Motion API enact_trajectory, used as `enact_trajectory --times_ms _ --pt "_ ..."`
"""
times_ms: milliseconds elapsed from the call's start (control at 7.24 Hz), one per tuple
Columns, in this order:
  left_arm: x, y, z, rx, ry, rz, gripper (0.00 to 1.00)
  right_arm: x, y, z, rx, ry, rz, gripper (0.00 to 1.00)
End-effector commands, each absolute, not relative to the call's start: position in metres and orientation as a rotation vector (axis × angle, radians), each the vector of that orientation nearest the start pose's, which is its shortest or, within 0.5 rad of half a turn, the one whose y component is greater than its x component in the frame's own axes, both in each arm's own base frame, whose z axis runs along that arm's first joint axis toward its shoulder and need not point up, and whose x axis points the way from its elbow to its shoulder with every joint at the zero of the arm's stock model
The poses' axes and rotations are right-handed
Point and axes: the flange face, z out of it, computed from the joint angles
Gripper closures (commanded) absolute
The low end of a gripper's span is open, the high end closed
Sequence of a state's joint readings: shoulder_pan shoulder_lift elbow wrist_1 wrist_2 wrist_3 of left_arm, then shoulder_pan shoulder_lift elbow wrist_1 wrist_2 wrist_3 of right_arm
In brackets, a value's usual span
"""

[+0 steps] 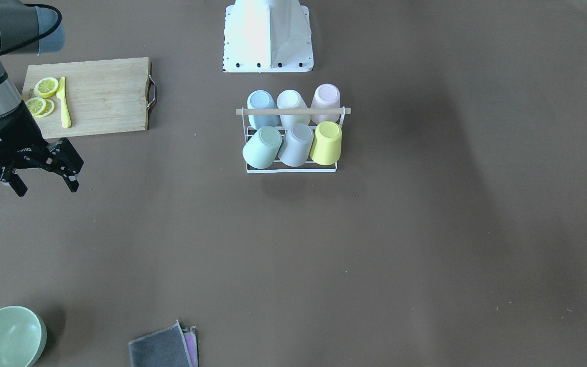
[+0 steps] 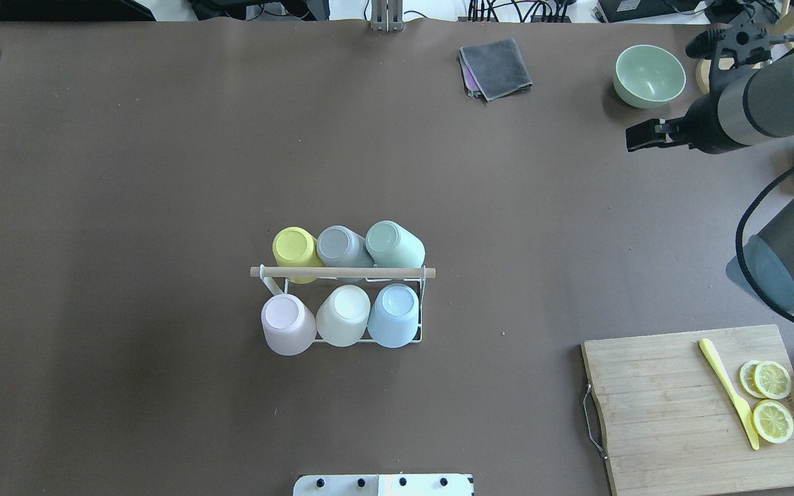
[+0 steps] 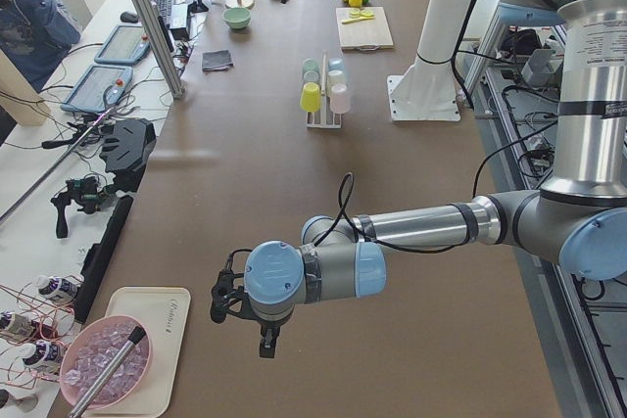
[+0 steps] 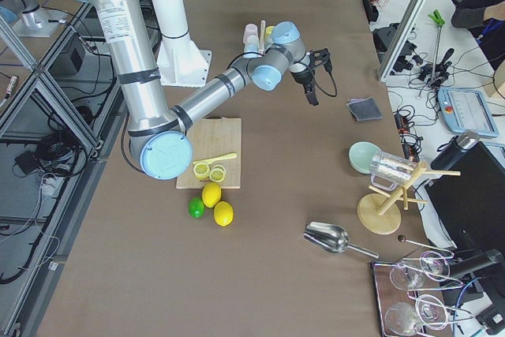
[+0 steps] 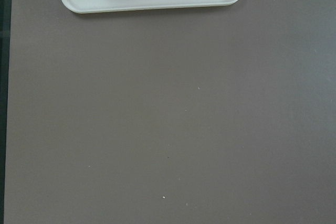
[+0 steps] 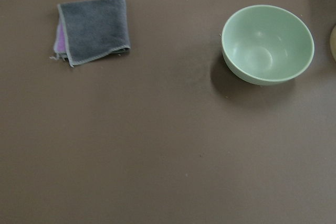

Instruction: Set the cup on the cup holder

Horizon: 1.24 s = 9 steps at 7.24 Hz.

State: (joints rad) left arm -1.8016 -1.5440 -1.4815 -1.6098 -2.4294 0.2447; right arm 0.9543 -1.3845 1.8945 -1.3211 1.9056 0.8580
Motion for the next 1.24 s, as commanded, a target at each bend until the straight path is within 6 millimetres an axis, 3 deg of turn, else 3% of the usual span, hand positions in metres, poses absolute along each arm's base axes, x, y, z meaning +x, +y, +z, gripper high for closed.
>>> enact_trajectory --times_ms 0,138,276,552,690,967,1105 --pt "-0.166 -0.466 0.713 0.098 0.87 -0.071 0.03 -0.222 -0.524 0.473 0.205 -0.668 0.075 0.0" --pt "-0.172 -0.491 0.693 0.069 0.873 -0.189 0.02 -0.2 -0.533 0.505 0.136 -0.674 0.027 0.0" --pt "-0.173 -0.497 0.68 0.113 0.867 -0.187 0.03 -0.174 -0.535 0.519 0.081 -0.664 0.022 0.0" --pt "-0.165 -0.459 0.712 0.214 0.851 -0.122 0.03 -0.102 -0.541 0.524 0.054 -0.645 -0.035 0.0" --pt "-0.162 -0.462 0.711 0.208 0.851 -0.117 0.03 -0.067 -0.537 0.534 0.039 -0.623 -0.043 0.0" --pt "-0.133 -0.473 0.711 0.179 0.857 -0.061 0.03 -0.011 -0.508 0.587 0.031 -0.59 -0.121 0.0" --pt "-0.129 -0.474 0.709 0.152 0.863 -0.065 0.03 0.017 -0.504 0.608 0.043 -0.586 -0.18 0.0"
